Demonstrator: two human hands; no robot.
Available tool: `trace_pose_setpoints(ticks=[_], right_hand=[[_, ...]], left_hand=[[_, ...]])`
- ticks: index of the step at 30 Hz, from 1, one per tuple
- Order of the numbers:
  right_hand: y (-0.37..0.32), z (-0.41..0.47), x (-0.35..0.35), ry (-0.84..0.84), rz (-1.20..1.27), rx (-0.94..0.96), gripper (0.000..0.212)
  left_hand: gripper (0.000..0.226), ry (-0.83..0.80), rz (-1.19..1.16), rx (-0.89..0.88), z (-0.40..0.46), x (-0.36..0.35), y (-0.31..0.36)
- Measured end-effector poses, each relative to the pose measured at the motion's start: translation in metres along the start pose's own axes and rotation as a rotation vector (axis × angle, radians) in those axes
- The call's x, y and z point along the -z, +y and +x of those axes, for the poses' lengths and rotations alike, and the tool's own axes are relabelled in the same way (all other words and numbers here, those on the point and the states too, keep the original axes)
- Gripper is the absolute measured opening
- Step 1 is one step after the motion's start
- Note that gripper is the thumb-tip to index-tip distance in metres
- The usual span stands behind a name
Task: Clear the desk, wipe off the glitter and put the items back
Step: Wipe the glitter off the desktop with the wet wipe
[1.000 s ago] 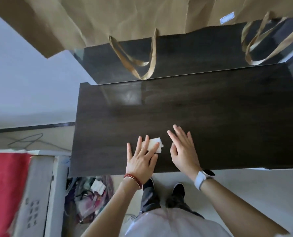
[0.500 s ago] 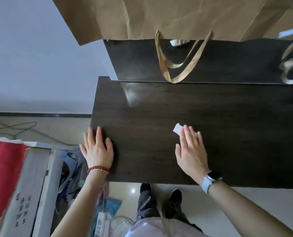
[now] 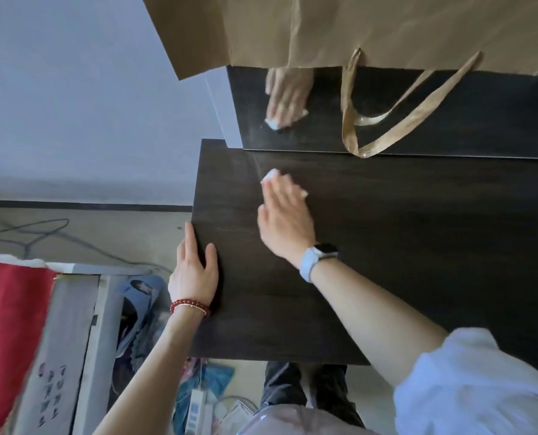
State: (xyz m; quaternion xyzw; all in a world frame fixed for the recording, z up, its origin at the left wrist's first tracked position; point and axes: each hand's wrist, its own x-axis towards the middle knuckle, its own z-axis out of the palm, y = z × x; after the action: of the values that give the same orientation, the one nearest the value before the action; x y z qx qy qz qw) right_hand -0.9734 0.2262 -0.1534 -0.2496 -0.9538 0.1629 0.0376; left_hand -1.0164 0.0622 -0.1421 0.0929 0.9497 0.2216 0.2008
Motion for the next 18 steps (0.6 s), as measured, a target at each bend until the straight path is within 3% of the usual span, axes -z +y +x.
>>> trace_pose_setpoints(ticks=[2, 3, 7, 9, 18], right_hand=[[-0.008, -0.014, -0.002, -0.113, 0.011, 0.162, 0.052], [0.002, -0.017, 0.001, -0.102, 0.012, 0.153, 0.051], [0.054, -0.002, 0.018, 0.039, -0.029, -0.349, 0.052], [0.044, 0.010, 0.017, 0.051, -0.012, -0.442, 0.052], [-0.059, 0.065, -0.019, -0.014, 0.040, -0.034, 0.044]], left_hand=[[0.058, -0.010, -0.027, 0.000, 0.000, 0.001, -0.001], [0.058, -0.014, -0.039, 0.000, -0.001, 0.001, -0.002], [0.058, -0.020, -0.105, 0.008, 0.000, 0.002, -0.004], [0.058, -0.018, -0.139, 0.014, 0.001, 0.002, -0.005], [0.057, -0.092, -0.298, -0.070, 0.010, 0.010, -0.026]])
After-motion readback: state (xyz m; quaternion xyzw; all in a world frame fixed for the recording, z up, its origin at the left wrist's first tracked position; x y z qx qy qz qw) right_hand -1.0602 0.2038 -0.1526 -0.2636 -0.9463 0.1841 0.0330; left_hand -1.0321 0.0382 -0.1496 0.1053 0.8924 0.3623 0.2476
